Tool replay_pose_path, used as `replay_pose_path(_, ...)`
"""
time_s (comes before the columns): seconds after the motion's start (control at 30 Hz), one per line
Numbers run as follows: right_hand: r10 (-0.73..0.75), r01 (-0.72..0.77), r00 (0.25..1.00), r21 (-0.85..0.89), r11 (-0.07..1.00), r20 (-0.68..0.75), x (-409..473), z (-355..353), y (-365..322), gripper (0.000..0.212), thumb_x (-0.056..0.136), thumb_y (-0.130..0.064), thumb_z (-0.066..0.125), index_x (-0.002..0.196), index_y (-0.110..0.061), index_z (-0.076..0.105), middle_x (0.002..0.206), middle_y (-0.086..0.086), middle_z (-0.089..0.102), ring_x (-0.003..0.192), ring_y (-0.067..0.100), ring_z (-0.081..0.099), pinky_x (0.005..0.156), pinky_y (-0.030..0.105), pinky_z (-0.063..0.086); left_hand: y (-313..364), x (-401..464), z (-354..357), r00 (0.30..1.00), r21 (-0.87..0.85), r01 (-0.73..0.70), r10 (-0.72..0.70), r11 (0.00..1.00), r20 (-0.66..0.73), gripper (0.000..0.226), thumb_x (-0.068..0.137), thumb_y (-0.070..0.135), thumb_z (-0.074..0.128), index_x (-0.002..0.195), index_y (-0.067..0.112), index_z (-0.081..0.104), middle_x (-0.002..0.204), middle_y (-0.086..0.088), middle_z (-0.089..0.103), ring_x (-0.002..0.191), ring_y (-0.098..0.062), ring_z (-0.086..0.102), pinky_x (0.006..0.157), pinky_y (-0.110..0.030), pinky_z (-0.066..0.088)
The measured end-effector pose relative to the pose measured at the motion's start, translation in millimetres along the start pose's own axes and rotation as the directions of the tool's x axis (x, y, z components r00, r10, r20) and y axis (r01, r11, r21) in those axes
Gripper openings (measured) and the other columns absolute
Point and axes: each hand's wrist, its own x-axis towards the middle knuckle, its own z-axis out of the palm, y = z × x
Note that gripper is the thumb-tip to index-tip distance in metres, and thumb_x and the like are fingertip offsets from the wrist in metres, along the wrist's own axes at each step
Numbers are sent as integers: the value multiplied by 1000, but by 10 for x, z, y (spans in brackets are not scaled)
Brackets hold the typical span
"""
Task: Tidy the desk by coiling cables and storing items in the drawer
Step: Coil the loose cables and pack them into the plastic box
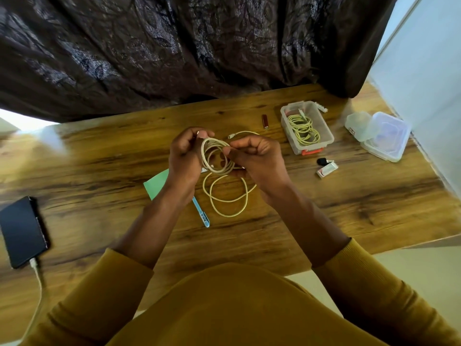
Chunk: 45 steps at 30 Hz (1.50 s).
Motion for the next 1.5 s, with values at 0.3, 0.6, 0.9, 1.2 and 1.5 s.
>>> replay_pose_path(0.3,-44,32,998,-210,977,-53,68,2,-27,16,84,0,82,93,-8,72,85,10,78,75,27,78,65,45,65,59,-32,-89,950,-143,247,-211,958,231,53,99,58,52,117,13,73,112,-13,77,100,-28,75,78,-42,62)
replay_pose_path(0.6,22,-18,999,-104,994,30,95,-84,-70,25,84,1,81,105,6,70,92,19,78,76,27,77,70,45,65,60,42,-188,958,93,-2,-25,996,286,39,93,7,75,128,21,67,106,-11,78,92,-28,78,71,-36,62)
replay_pose_path(0.9,113,-200,943,260,945,314,165,-187,-76,17,90,-4,68,106,-1,65,91,13,71,77,20,70,78,37,58,-26,44,-127,871,216,-293,168,931,461,37,109,9,47,141,21,60,129,4,69,121,-15,67,98,-41,58)
replay_pose_path(1.2,240,-352,923,406,844,301,71,19,-23,12,102,-9,53,110,-8,61,82,8,62,73,18,60,77,37,49,-53,-49,-3,894,225,-435,389,872,222,35,112,28,38,112,11,68,100,1,73,91,-15,71,74,-29,55)
replay_pose_path(1.5,236,-313,945,419,852,227,8,267,-21,33,104,-25,56,128,-3,57,95,10,64,84,19,65,71,32,54,-8,-76,91,865,466,-426,500,775,-40,33,113,18,38,102,5,66,87,8,67,75,7,63,66,-6,41)
